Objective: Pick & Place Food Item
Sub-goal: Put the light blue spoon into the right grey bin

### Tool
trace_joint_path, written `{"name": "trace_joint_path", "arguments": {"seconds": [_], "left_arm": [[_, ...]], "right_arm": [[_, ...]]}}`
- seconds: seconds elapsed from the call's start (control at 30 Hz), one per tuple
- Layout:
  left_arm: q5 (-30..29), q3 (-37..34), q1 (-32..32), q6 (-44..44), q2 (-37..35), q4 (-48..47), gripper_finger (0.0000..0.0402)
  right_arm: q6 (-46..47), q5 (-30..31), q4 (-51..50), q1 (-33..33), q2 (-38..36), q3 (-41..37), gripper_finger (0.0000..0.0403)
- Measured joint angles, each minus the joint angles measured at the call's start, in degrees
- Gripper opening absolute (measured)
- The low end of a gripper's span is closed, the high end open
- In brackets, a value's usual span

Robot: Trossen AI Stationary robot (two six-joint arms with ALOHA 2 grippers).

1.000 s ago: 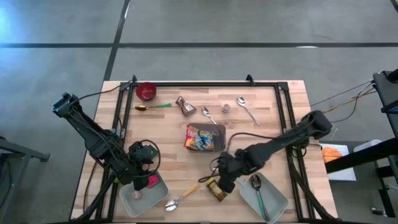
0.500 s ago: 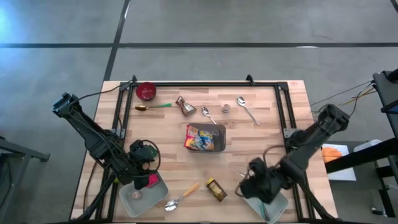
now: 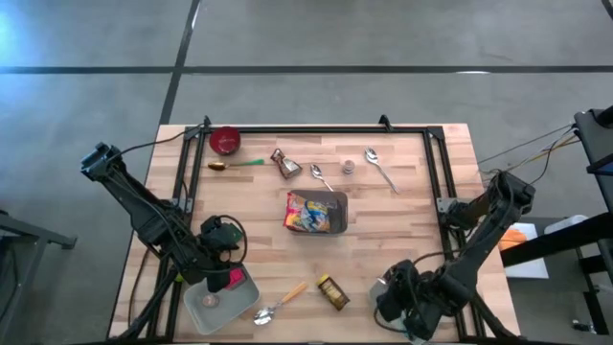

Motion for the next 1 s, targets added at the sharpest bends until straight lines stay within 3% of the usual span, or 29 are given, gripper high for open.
{"name": "trace_joint_path", "arguments": {"seconds": [0.33, 1.0], "left_arm": [[0.49, 0.00, 0.04, -0.44, 0.00, 1.45, 0.0249], [0.60, 0.02, 0.04, -0.46, 0.00, 1.91, 0.0248]], "right_arm": [[3.97, 1.52, 0.05, 4.05, 4.48, -0.32, 0.0024], [4.89, 0.87, 5.37, 4.38, 8.33, -7.32, 0.0024]]}}
